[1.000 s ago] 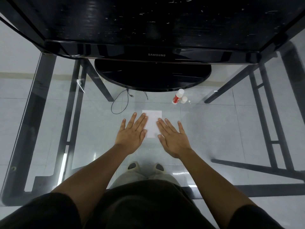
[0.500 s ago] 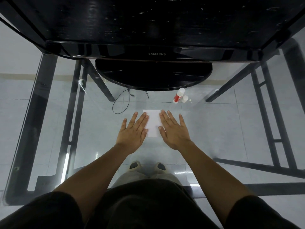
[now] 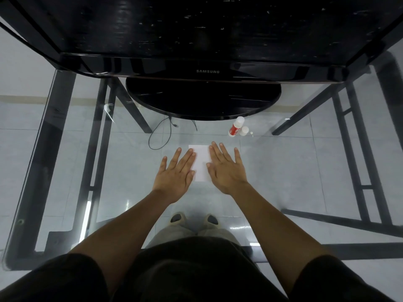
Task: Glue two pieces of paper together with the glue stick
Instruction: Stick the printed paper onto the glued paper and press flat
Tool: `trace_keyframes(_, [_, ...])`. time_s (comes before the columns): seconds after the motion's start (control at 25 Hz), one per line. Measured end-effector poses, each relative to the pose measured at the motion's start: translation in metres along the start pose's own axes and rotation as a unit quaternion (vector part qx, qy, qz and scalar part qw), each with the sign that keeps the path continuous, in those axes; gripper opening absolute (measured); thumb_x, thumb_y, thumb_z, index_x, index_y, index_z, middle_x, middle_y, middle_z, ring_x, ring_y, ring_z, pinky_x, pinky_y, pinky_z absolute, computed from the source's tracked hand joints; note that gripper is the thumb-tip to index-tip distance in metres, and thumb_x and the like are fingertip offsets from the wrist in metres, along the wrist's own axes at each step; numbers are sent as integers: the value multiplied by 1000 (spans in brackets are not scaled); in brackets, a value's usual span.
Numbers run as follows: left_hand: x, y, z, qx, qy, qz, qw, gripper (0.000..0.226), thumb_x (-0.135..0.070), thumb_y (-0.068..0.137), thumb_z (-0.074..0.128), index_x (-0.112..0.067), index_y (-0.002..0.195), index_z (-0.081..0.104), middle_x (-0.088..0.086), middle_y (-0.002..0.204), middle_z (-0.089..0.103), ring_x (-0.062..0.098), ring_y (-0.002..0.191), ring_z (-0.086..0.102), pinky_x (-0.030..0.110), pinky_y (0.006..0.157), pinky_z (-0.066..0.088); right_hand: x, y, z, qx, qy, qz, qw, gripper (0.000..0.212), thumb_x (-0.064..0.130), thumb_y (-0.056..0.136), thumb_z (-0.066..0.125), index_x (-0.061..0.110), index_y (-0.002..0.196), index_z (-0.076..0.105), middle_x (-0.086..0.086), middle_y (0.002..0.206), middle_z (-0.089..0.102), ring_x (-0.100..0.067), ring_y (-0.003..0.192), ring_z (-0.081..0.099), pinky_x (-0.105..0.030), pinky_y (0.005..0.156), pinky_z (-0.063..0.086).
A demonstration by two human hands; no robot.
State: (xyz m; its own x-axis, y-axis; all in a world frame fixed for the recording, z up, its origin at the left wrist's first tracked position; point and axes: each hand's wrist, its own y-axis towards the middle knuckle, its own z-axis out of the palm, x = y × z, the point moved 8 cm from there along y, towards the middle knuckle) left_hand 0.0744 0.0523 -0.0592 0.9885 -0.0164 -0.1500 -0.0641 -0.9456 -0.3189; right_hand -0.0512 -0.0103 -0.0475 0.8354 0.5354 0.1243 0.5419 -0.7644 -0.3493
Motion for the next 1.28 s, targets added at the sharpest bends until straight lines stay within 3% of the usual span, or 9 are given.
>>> trace_keyframes(0.2, [-1, 0, 0, -2, -5, 3, 1000, 54, -51, 84, -18, -31, 128, -43, -11, 145, -31, 15, 135, -30, 43, 110, -10, 14, -10, 11, 11, -9, -49, 999, 59, 46, 97, 8, 21, 147, -9, 3, 159, -8, -16, 145, -10, -41, 109, -18])
trace_keyframes(0.44, [-3, 0, -1, -8, -9, 3, 1000, 53, -49, 86, -15, -32, 128, -41, -13, 144, -31, 14, 135, -29, 43, 111, -9, -10, -1, 2, -18, -5, 72, 997, 60, 46, 97, 8, 18, 148, -7, 0, 159, -7, -19, 146, -8, -42, 110, -15])
trace_keyframes(0.68, [0, 1, 0, -5, -6, -2, 1000, 54, -50, 86, -14, -31, 127, -43, -10, 151, -25, 15, 135, -29, 43, 111, -10, 4, -10, 10, 3, -10, -37, 999, 58, 43, 98, 12, 21, 148, -8, 3, 159, -7, -17, 146, -9, -41, 111, -14])
trace_keyframes(0.92, [1, 0, 0, -7, 0, -5, 1000, 54, -50, 87, -13, -31, 130, -40, -8, 156, -17, 15, 135, -29, 43, 111, -9, -1, -9, 10, -9, 4, 56, 998, 59, 45, 97, 11, 22, 147, -9, 3, 159, -8, -20, 146, -9, -47, 113, -11])
trace_keyframes(1.04, [0, 1, 1, -3, -4, -8, 1000, 55, -47, 91, -5, -29, 136, -30, -7, 157, -13, 18, 141, -21, 45, 112, -7, -1, -10, 11, -3, 7, 55, 998, 59, 45, 97, 11, 22, 147, -11, 3, 159, -10, -21, 146, -10, -47, 113, -11])
trace_keyframes(1.2, [-5, 11, -7, -19, -9, -34, 999, 56, -43, 96, 8, -21, 147, -1, 0, 158, -6, 23, 144, -10, 46, 111, -7, -1, -8, 11, 4, -6, 58, 998, 60, 47, 97, 11, 22, 147, -12, 2, 159, -11, -22, 145, -11, -47, 111, -14])
trace_keyframes(1.28, [-11, 18, -11, -28, -3, -32, 999, 56, -43, 96, 8, -21, 146, -6, -1, 158, -9, 22, 143, -13, 45, 110, -10, -1, -8, 12, 6, -12, 58, 998, 61, 49, 96, 10, 23, 147, -12, 2, 159, -11, -23, 145, -12, -48, 111, -14])
